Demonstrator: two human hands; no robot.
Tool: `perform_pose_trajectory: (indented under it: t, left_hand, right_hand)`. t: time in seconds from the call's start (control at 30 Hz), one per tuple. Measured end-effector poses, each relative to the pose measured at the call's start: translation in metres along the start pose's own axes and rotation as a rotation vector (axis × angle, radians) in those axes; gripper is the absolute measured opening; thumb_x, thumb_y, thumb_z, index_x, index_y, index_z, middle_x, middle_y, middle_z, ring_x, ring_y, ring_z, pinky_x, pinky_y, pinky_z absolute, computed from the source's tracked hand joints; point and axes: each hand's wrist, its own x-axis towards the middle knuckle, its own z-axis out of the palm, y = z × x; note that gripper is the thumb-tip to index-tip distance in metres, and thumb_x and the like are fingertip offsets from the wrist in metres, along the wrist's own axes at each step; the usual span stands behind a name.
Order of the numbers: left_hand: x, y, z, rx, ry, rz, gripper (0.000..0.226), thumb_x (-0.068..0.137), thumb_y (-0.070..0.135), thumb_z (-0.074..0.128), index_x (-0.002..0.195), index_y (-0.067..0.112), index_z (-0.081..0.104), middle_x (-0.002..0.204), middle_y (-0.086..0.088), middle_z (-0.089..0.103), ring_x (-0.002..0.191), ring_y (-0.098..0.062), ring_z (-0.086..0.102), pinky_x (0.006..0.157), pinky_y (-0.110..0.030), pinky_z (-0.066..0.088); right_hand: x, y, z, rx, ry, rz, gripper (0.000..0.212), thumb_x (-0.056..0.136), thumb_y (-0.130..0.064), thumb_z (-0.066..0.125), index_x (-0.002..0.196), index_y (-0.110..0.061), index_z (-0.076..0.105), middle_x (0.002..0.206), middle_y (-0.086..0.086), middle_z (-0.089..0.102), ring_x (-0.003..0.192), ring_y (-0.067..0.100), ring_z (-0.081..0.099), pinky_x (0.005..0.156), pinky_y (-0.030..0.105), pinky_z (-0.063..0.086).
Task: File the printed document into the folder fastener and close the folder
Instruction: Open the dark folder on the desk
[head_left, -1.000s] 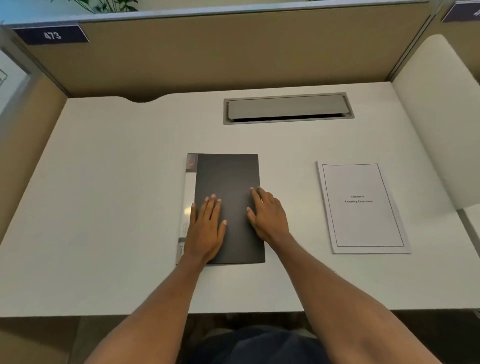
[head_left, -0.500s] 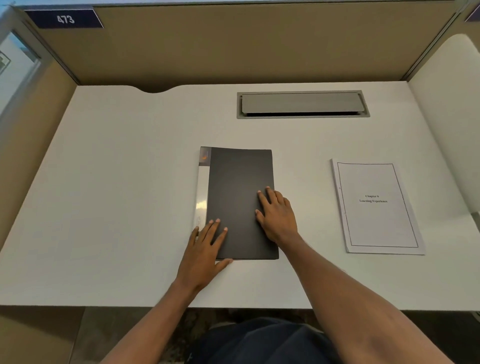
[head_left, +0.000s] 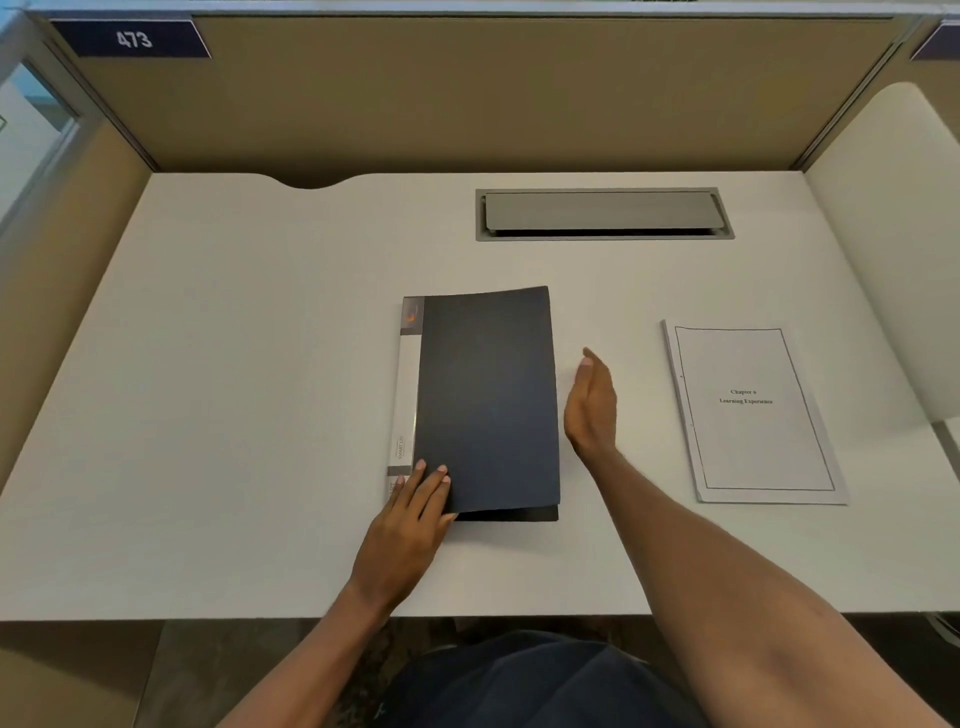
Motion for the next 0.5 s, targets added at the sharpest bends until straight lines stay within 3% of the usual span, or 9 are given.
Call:
perform_pose_trajectory:
  t: [0.1, 0.2, 0.23, 0.33, 0.4, 0.5]
  left_hand:
    - [-0.004, -0.003, -0.008, -0.216, 0.056, -0.085, 0.057, 0.113, 0.04, 0.027, 0.143, 0.003, 0.057, 0.156, -0.014, 0.052, 0.144, -0.025, 0.049, 0.105, -0.032, 0.053]
    - [-0.01, -0.01, -0.011, -0.458, 0.103, -0.205, 0.051, 0.111, 0.041, 0.03, 0.15, 0.013, 0.045, 0.171, -0.004, 0.027, 0.154, -0.006, 0.028, 0.102, -0.002, 0.041]
    - [-0.013, -0.012, -0.011, -0.526, 0.122, -0.237, 0.049, 0.11, 0.038, 0.034, 0.152, 0.015, 0.042, 0.172, -0.001, 0.022, 0.157, -0.005, 0.024, 0.102, 0.001, 0.039]
    - [-0.023, -0.014, -0.012, -0.632, 0.203, -0.302, 0.049, 0.11, 0.033, 0.036, 0.156, 0.017, 0.037, 0.171, 0.0, 0.025, 0.157, -0.006, 0.027, 0.113, -0.006, 0.035]
    - [-0.03, -0.013, -0.015, -0.672, 0.258, -0.382, 0.046, 0.112, 0.037, 0.031, 0.154, 0.019, 0.04, 0.162, 0.005, 0.035, 0.15, -0.005, 0.038, 0.115, -0.01, 0.037]
    - [-0.04, -0.011, -0.02, -0.708, 0.328, -0.527, 0.025, 0.111, 0.028, 0.034, 0.13, 0.024, 0.051, 0.125, 0.007, 0.055, 0.113, -0.003, 0.059, 0.091, -0.009, 0.049]
  right_hand:
    - [-0.003, 0.002, 0.002, -0.104, 0.041, -0.012, 0.049, 0.108, -0.038, 0.032, 0.152, -0.019, 0.04, 0.157, 0.001, 0.045, 0.145, 0.021, 0.042, 0.119, 0.034, 0.031]
    - [-0.016, 0.005, 0.014, -0.355, -0.227, -0.276, 0.058, 0.103, -0.038, 0.044, 0.157, -0.02, 0.032, 0.163, 0.001, 0.036, 0.149, 0.019, 0.035, 0.12, 0.036, 0.031]
    - [-0.021, 0.005, 0.022, -0.461, -0.319, -0.346, 0.065, 0.102, -0.041, 0.046, 0.159, -0.019, 0.026, 0.167, 0.001, 0.028, 0.152, 0.018, 0.029, 0.122, 0.035, 0.029]
    - [-0.035, 0.006, 0.044, -0.748, -0.496, -0.44, 0.079, 0.101, -0.054, 0.044, 0.163, -0.019, 0.01, 0.172, 0.003, 0.004, 0.159, 0.02, 0.004, 0.129, 0.037, 0.012]
    - [-0.04, 0.008, 0.052, -0.863, -0.514, -0.457, 0.08, 0.102, -0.056, 0.041, 0.163, -0.021, 0.005, 0.172, 0.007, -0.003, 0.159, 0.024, -0.004, 0.13, 0.04, 0.006]
    - [-0.042, 0.008, 0.054, -0.921, -0.517, -0.451, 0.079, 0.103, -0.056, 0.039, 0.163, -0.021, 0.002, 0.172, 0.009, -0.006, 0.159, 0.026, -0.007, 0.13, 0.041, 0.005]
